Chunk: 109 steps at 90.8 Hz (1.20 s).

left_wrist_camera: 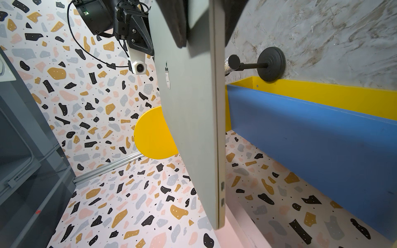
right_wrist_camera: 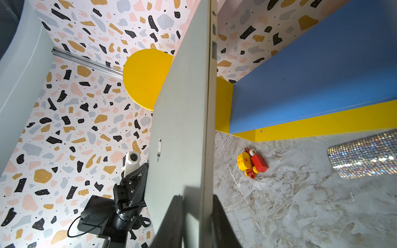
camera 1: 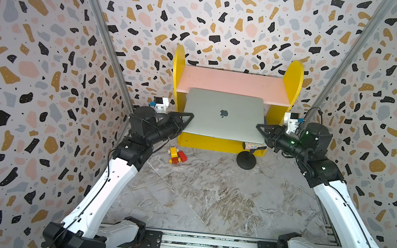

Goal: Close the laptop lid and set it aside
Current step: Place the laptop on the shelf.

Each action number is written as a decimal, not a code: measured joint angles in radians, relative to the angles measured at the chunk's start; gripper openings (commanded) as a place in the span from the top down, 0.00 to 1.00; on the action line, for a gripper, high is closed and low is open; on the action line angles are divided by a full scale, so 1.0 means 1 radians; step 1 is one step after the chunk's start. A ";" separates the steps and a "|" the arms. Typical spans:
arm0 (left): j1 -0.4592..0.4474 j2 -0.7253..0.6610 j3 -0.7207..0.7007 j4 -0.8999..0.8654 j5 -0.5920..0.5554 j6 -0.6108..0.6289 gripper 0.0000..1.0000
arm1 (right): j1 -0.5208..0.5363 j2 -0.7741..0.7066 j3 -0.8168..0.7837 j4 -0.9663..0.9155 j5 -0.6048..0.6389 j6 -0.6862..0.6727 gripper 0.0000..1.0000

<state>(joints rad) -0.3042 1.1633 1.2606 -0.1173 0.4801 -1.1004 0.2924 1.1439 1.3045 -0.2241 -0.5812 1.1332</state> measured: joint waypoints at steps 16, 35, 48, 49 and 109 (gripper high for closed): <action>0.003 0.065 0.045 0.028 0.011 -0.020 0.87 | -0.045 0.056 0.031 0.030 -0.053 0.020 1.00; 0.011 0.122 0.067 0.083 0.025 -0.048 0.88 | -0.076 0.118 0.080 0.050 -0.093 0.032 1.00; 0.021 0.171 0.085 0.124 0.037 -0.076 0.88 | -0.086 0.164 0.108 0.075 -0.097 0.043 1.00; 0.021 0.175 0.087 0.126 0.038 -0.077 0.88 | -0.087 0.167 0.109 0.077 -0.098 0.043 1.00; 0.051 0.314 0.172 0.227 0.084 -0.153 0.88 | -0.131 0.317 0.199 0.172 -0.166 0.100 1.00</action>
<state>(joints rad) -0.2531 1.4773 1.4326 0.1101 0.5640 -1.2533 0.1616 1.4605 1.5036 -0.0517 -0.7467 1.2331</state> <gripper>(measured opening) 0.190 0.187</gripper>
